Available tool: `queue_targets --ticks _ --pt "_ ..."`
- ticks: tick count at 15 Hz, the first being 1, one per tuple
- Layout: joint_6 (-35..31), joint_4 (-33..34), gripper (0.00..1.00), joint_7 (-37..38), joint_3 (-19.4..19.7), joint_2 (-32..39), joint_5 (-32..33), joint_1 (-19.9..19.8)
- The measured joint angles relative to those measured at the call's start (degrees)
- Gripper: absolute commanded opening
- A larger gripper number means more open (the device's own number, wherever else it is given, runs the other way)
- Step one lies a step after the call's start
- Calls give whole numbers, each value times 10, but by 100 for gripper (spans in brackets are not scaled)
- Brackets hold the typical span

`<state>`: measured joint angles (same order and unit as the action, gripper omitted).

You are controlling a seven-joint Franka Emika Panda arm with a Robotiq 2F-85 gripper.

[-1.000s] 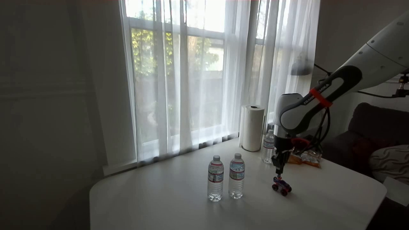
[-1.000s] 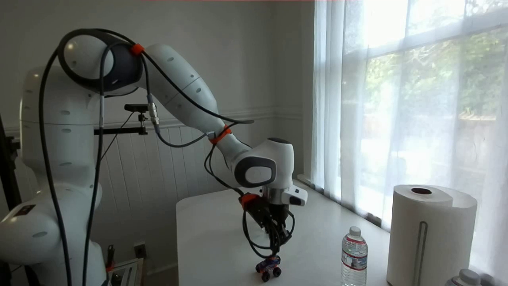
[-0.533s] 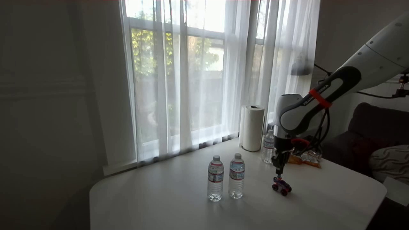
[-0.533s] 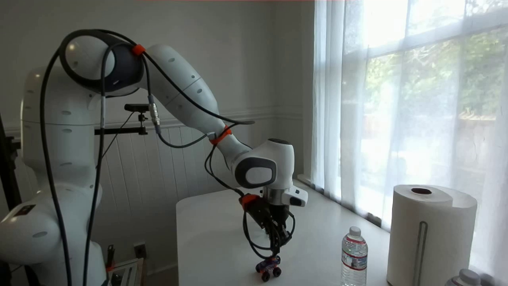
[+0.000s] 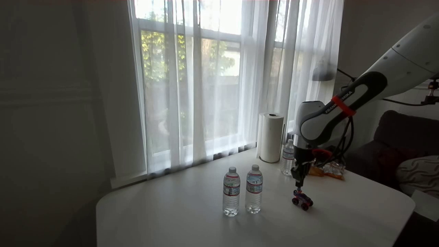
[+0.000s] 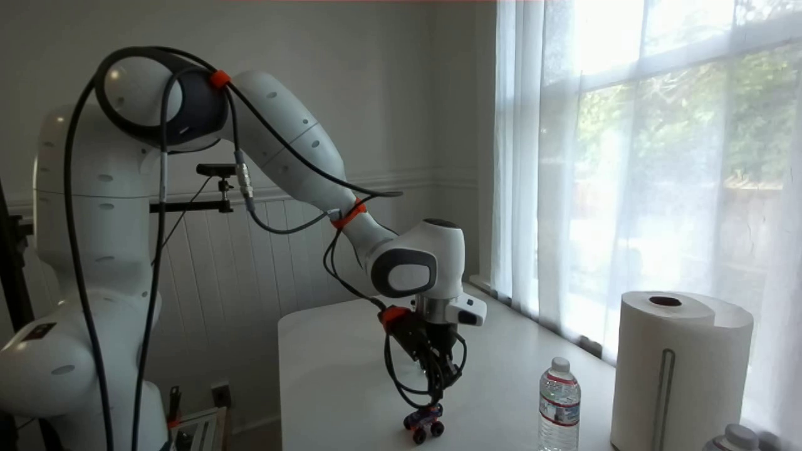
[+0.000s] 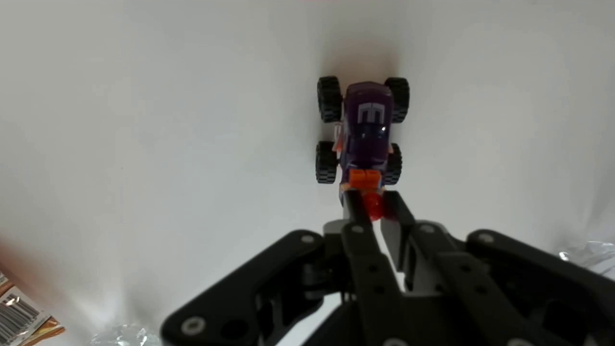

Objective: Pick up the small object on the right side of the toy car and put it on the toy car

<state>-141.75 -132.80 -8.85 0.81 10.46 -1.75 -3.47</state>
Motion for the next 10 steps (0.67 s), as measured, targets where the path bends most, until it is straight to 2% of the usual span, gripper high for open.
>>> queue_targets --ticks 10 --pt "-3 1 3 0 0 5 0 0"
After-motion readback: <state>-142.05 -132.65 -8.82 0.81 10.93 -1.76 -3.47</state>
